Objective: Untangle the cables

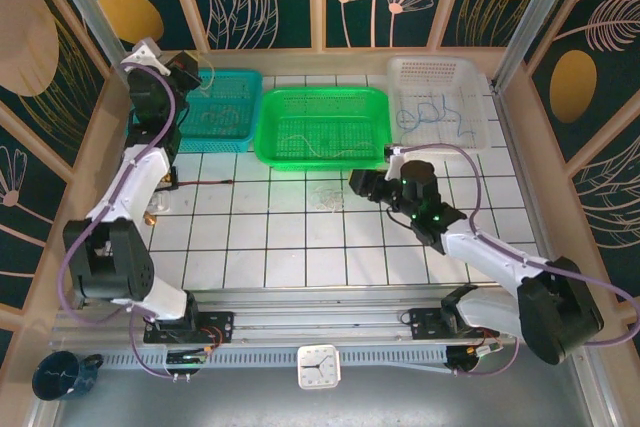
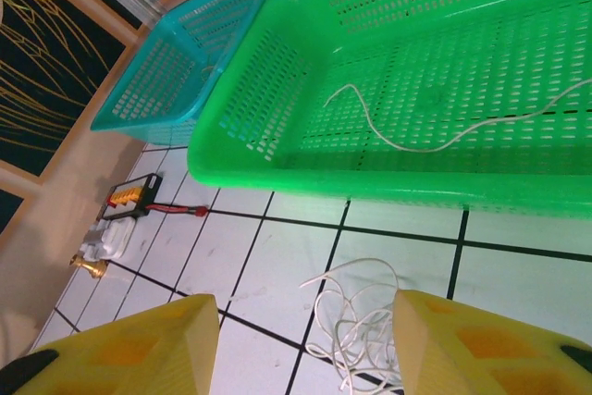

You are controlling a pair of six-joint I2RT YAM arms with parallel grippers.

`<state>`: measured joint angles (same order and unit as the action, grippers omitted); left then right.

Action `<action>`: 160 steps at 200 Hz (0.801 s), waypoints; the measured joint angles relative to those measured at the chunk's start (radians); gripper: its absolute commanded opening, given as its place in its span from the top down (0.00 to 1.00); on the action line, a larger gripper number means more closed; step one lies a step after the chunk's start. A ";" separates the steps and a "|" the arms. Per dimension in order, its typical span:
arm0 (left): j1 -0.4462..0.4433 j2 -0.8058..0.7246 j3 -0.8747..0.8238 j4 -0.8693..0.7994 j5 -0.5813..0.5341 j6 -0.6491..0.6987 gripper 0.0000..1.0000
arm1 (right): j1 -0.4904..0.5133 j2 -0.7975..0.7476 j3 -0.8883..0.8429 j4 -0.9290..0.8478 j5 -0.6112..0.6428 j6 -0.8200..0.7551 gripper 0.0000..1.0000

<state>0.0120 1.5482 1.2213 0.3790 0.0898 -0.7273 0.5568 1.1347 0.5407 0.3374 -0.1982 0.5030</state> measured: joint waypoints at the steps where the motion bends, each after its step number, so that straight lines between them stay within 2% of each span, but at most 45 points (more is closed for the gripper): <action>1: 0.002 0.002 0.000 0.000 -0.001 0.000 1.00 | 0.000 -0.001 0.000 -0.001 0.000 0.000 0.47; 23: 0.048 0.092 0.000 0.006 -0.002 0.002 1.00 | -0.016 -0.029 -0.001 -0.032 -0.001 -0.007 0.47; 59: 0.083 0.219 0.004 0.010 0.005 0.002 0.83 | -0.037 -0.034 -0.018 -0.065 -0.006 -0.016 0.47; 67: 0.085 0.237 0.005 0.008 0.010 0.001 0.75 | -0.038 -0.034 -0.019 -0.069 -0.011 -0.019 0.47; 93: 0.086 0.255 0.006 0.002 0.026 0.004 0.35 | -0.039 -0.012 -0.019 -0.068 -0.038 -0.030 0.45; 125: 0.087 0.247 0.024 0.006 0.041 0.000 0.02 | -0.038 0.045 -0.021 -0.062 -0.066 -0.034 0.44; 160: 0.086 0.198 0.024 0.006 0.103 -0.019 0.01 | -0.028 0.122 -0.028 -0.018 -0.085 -0.033 0.43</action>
<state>0.0982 1.7462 1.2453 0.3847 0.1925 -0.7460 0.5289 1.2564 0.5129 0.3199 -0.2829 0.4698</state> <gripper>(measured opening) 0.988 0.566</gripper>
